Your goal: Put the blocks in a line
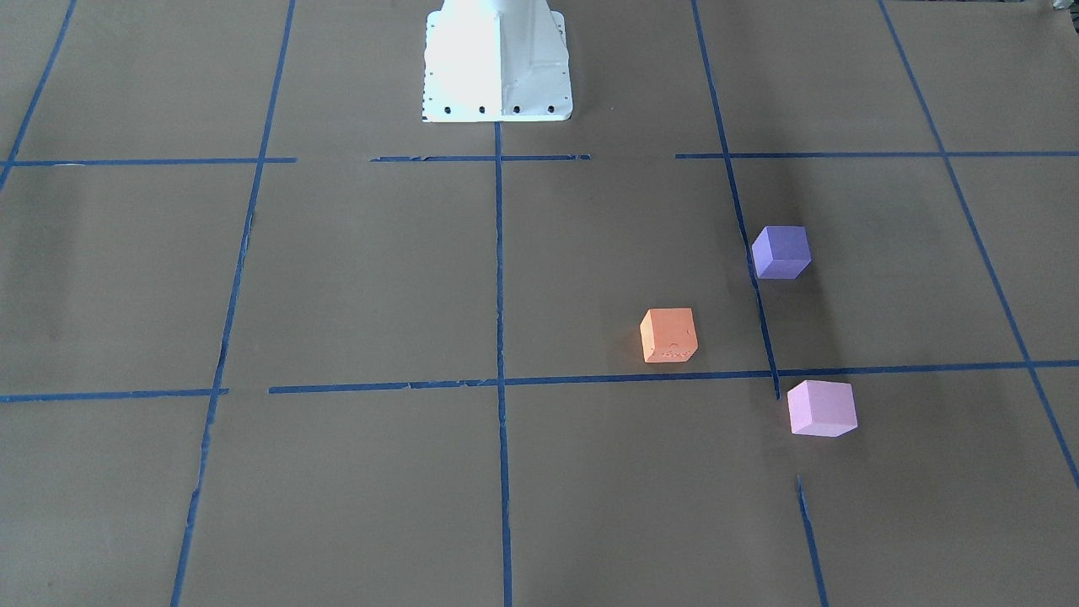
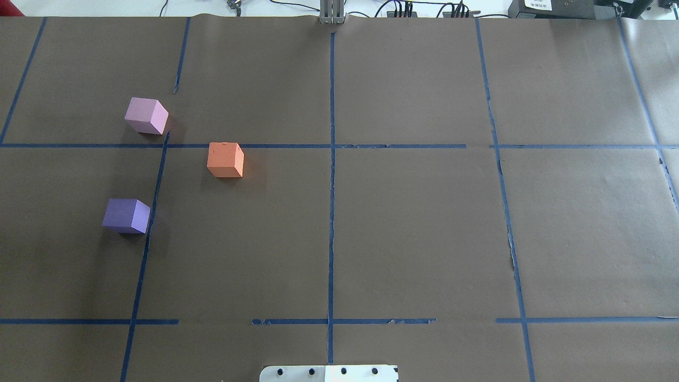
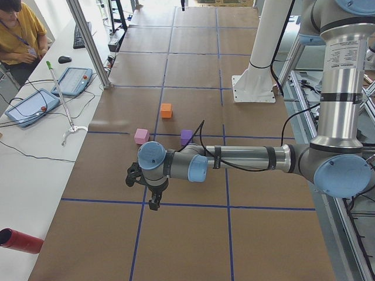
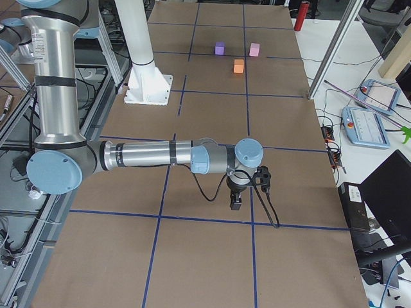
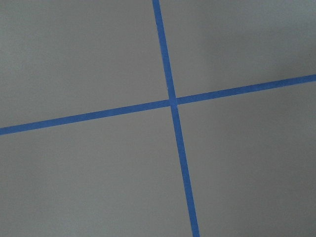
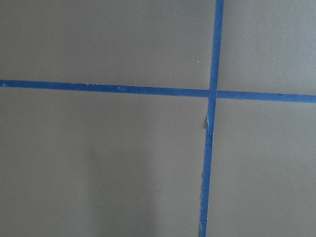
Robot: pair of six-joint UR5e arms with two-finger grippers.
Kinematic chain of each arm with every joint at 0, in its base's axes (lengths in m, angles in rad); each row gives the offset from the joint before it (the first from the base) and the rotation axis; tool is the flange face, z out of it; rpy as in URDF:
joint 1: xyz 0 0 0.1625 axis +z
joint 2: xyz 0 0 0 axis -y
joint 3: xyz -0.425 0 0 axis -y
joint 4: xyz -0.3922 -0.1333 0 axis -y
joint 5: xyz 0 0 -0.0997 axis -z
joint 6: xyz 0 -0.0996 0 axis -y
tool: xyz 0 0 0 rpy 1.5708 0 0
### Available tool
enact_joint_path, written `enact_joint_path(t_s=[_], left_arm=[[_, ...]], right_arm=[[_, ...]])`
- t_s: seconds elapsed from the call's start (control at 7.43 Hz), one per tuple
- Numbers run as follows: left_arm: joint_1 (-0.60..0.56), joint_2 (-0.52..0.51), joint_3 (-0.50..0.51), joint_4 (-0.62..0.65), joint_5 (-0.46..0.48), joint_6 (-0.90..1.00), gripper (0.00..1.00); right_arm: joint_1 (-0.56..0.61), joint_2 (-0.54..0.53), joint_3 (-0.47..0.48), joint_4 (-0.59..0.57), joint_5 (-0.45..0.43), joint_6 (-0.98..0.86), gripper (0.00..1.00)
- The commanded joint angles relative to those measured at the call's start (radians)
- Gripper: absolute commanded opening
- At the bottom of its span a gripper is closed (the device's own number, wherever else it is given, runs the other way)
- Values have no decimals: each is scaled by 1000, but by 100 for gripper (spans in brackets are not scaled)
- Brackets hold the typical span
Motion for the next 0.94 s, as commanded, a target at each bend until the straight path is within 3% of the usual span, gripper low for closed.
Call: enact_joint_path(t_s=[0.0,0.27,0.4,0.54,0.81], left_arm=[[0,-1,-6,-1,1,3,100],[6,-22,-13,-42,-5,5,100],[9,-42,-16,-159,-14,-1,100],[49,-45,-45,-222,-84,-132,100],[266,-169,-134,-223,-49,-533,100]], right_arm=[[0,0,2,-2,0,0,100],[0,0,0,0,0,0,100],[0,0,0,0,0,0,100],[0,0,0,0,0,0,100],[0,0,0,0,0,0,100]])
